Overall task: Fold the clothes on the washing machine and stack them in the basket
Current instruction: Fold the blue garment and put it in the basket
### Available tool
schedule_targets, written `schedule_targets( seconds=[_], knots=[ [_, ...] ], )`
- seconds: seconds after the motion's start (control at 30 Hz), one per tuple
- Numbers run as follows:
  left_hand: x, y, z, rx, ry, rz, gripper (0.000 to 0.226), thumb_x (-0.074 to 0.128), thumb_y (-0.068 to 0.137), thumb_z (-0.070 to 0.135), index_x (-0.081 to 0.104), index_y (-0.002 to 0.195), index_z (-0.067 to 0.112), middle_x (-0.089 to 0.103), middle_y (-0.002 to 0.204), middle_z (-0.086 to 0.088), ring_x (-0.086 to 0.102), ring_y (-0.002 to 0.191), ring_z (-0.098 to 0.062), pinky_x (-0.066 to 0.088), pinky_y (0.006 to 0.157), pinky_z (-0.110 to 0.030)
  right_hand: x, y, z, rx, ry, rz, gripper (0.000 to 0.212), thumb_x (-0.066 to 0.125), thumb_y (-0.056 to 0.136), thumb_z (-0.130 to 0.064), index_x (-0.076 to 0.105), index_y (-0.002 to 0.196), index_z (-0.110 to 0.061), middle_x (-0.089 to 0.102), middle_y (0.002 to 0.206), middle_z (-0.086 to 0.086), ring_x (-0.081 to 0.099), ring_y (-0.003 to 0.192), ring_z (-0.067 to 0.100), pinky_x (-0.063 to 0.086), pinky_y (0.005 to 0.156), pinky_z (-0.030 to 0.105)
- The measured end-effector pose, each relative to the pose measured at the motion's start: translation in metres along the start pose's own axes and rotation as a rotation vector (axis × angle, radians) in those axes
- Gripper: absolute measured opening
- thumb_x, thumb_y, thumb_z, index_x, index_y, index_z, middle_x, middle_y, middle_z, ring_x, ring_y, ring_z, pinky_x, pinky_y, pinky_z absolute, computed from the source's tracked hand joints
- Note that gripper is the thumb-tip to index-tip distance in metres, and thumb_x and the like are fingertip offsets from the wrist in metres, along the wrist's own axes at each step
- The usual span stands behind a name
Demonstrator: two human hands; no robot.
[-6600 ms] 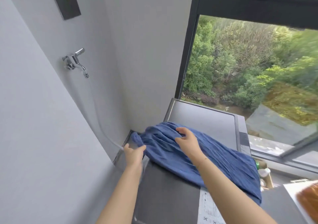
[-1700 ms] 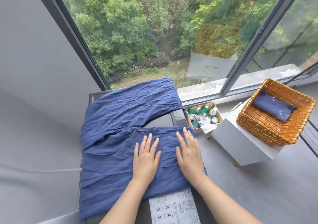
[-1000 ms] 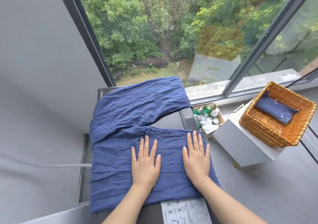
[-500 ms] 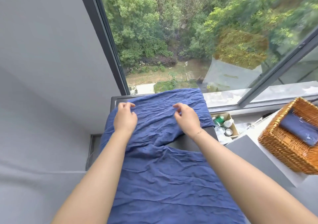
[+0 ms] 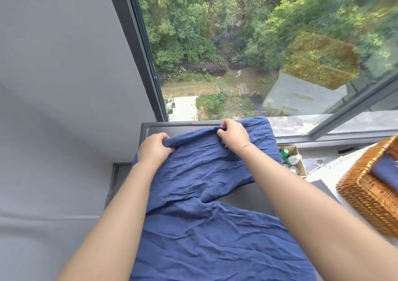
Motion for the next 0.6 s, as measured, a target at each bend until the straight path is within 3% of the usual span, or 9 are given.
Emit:
schedule_targets(
  seconds=[0.1,0.23,0.27,0.33,0.43,0.53,0.6],
  knots=[
    [-0.007,-0.014,0.002,0.026,0.044,0.144,0.01,0.052,0.081,0.01,0.053,0.076,0.019,0.055,0.089,-0.004,0.055,0.086,-0.033,0.037,0.064,-0.032,-0.003,-0.019,0.002,0.062,0.262,0.063,0.013,0.052,0.078,-0.026,0.049,0.074,-0.014,0.069,0.063,0.006,0.068,0.058,0.023,0.058,0.067,0.045],
    [-0.011,-0.067,0.002,0.063,-0.118,0.34,0.005,0.053,0.079,0.005,0.056,0.08,0.009,0.053,0.088,-0.003,0.051,0.078,-0.029,0.033,0.064,-0.032,-0.004,-0.074,0.017,0.127,0.71,0.263,0.006,0.06,0.076,-0.022,0.057,0.073,-0.018,0.065,0.064,0.0,0.067,0.067,0.018,0.058,0.076,0.045],
    [-0.007,-0.083,-0.001,0.064,-0.205,0.354,0.008,0.055,0.078,0.002,0.057,0.081,0.008,0.057,0.091,-0.002,0.052,0.081,-0.025,0.035,0.068,-0.028,0.0,-0.094,0.021,0.165,0.877,0.301,0.007,0.059,0.081,-0.012,0.058,0.076,-0.017,0.062,0.066,0.0,0.063,0.068,0.016,0.058,0.077,0.039],
    [0.005,-0.119,-0.008,0.094,-0.359,0.334,0.014,0.059,0.077,-0.006,0.057,0.078,0.008,0.059,0.104,-0.003,0.053,0.094,-0.014,0.034,0.079,-0.009,0.011,-0.134,0.033,0.239,1.206,0.374,0.02,0.052,0.088,0.002,0.059,0.079,-0.014,0.057,0.073,0.002,0.057,0.073,0.013,0.055,0.073,0.027],
    [0.023,-0.168,-0.019,0.094,-0.414,0.368,0.026,0.063,0.073,-0.015,0.054,0.073,0.009,0.053,0.117,-0.011,0.043,0.104,0.001,0.023,0.083,0.006,0.028,-0.174,0.054,0.423,1.545,0.433,0.022,0.049,0.091,0.001,0.059,0.08,-0.015,0.059,0.079,0.001,0.059,0.08,0.012,0.051,0.073,0.021],
    [0.032,-0.199,-0.029,-0.054,-0.502,0.376,0.029,0.059,0.073,-0.018,0.056,0.081,0.01,0.05,0.124,-0.011,0.043,0.111,-0.005,0.025,0.086,0.004,0.035,-0.186,0.068,0.545,1.682,0.43,0.017,0.057,0.091,-0.001,0.05,0.087,-0.015,0.06,0.086,0.003,0.062,0.087,0.018,0.054,0.082,0.027],
    [0.035,-0.206,-0.031,-0.13,-0.635,0.443,0.034,0.06,0.074,-0.015,0.057,0.091,0.015,0.049,0.123,-0.008,0.049,0.115,-0.015,0.036,0.096,-0.013,0.031,-0.18,0.072,0.557,1.663,0.445,0.028,0.062,0.089,-0.001,0.039,0.097,-0.015,0.058,0.091,0.008,0.063,0.081,0.019,0.058,0.071,0.028]
  ],
)
Point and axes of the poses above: each hand's wrist, its own y-axis towards the middle knuckle, its own x-axis out of the palm, z = x × y, the point moved 3 cm from there along y, towards the middle knuckle
